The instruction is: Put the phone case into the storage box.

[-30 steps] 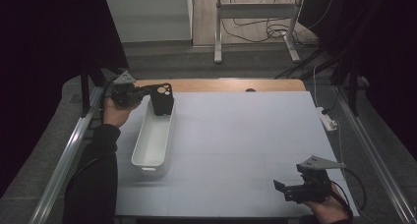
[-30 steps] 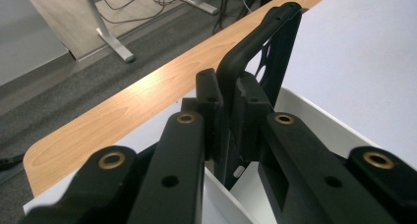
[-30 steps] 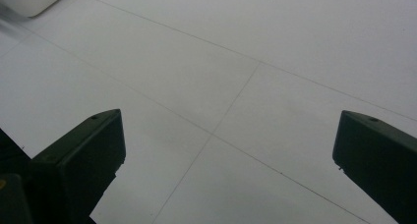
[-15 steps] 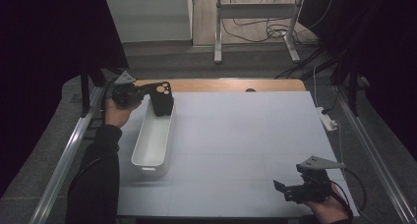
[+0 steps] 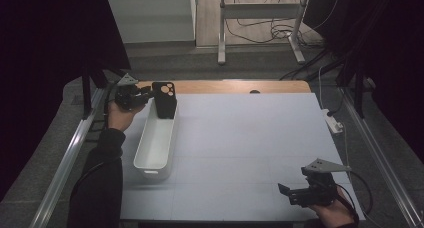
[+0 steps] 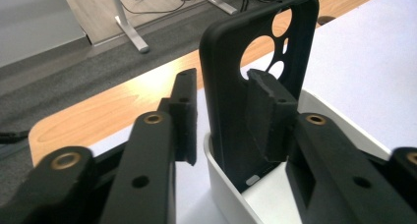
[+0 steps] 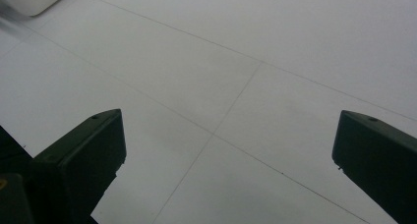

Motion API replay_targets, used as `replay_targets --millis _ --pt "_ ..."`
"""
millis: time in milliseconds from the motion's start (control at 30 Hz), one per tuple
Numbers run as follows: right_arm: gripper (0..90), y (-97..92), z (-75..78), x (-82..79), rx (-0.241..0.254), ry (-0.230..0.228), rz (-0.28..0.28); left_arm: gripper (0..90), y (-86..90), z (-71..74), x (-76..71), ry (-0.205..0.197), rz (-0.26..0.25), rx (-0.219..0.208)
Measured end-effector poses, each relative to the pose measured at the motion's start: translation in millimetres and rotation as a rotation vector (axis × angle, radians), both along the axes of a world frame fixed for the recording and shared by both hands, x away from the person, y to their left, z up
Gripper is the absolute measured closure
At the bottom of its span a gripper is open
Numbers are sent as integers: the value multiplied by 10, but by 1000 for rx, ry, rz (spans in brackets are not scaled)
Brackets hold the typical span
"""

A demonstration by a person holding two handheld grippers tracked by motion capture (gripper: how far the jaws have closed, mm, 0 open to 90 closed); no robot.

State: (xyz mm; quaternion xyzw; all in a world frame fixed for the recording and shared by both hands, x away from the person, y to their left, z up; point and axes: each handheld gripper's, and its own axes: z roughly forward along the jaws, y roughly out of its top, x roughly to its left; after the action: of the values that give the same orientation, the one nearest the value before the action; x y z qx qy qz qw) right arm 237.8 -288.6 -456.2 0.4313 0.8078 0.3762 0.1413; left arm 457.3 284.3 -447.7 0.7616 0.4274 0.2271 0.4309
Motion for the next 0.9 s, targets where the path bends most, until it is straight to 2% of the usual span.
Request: replay_targets --millis 167,367,433,467,567,633,800,900 --pt "0 3 1 -1 -1 1 1 563 -7 4 -35 26 11 -21" --pt "0 2 2 -2 -2 0 2 444 -2 37 -96 71 26 -26" --pt "0 8 3 -6 -2 -2 7 436 3 44 -118 71 28 -28" --pt "0 9 5 -8 -6 -5 9 404 7 56 -147 85 33 -38" --pt "0 5 7 -11 1 -4 10 381 11 66 -175 86 30 -41" --pt "0 -2 8 -11 4 -6 10 343 18 70 -199 97 12 -71" --pt "0 -6 8 -12 14 -7 12 290 19 81 -272 98 -2 -95" --pt "0 -6 7 -10 13 -5 14 242 0 76 -325 94 -6 -93"
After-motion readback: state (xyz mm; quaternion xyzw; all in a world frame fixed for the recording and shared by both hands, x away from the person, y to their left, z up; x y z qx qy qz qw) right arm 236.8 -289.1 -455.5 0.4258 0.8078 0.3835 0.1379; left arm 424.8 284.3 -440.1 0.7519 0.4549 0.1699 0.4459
